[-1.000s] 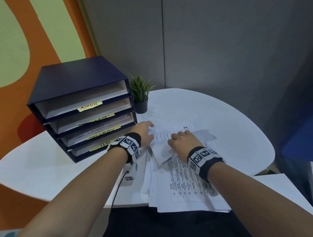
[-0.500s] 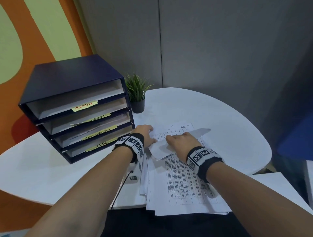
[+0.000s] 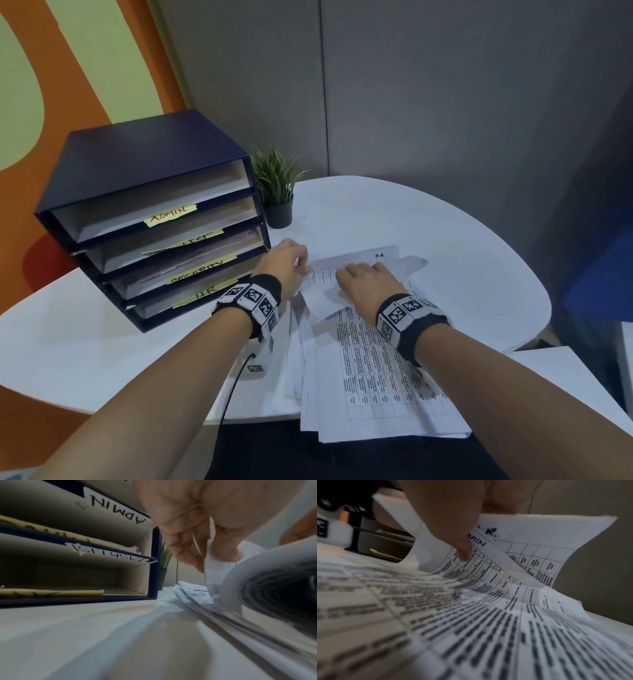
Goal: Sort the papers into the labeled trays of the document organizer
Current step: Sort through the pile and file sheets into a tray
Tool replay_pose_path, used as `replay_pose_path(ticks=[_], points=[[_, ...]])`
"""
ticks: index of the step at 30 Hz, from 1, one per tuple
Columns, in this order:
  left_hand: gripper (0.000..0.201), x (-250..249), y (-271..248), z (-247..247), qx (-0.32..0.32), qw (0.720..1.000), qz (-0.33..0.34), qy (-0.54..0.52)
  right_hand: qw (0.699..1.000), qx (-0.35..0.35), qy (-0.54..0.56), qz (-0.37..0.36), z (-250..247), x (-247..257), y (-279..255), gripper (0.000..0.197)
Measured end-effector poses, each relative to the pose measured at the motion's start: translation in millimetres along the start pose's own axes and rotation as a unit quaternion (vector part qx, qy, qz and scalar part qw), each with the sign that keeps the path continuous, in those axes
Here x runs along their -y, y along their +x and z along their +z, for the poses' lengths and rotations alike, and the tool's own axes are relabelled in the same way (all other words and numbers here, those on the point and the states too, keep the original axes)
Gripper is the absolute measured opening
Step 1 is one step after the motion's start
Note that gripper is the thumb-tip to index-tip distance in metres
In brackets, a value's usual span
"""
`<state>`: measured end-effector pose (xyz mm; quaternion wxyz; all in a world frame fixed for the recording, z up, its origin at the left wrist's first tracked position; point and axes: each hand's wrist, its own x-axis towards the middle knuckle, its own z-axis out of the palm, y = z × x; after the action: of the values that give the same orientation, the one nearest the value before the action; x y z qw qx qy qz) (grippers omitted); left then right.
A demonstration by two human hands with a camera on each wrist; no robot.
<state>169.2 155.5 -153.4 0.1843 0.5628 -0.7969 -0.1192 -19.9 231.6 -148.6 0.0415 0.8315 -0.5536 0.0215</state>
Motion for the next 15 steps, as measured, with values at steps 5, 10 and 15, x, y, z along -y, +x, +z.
replay_pose_path(ticks=[5, 10, 15], points=[[0.025, -2.7, -22.2, -9.3, 0.009, 0.997, 0.062, -0.043, 0.992, -0.125, -0.018, -0.003, -3.7, -0.3, 0.7, 0.023], [0.028, -14.1, -32.3, -21.4, 0.130, 0.964, 0.003, -0.231, 0.998, -0.045, 0.028, 0.017, -6.2, -2.4, -4.3, 0.050], [0.028, 2.1, -3.8, -28.0, 0.058, 0.955, -0.091, -0.276, 0.999, -0.017, -0.032, 0.011, -6.6, -1.4, -5.3, 0.039]])
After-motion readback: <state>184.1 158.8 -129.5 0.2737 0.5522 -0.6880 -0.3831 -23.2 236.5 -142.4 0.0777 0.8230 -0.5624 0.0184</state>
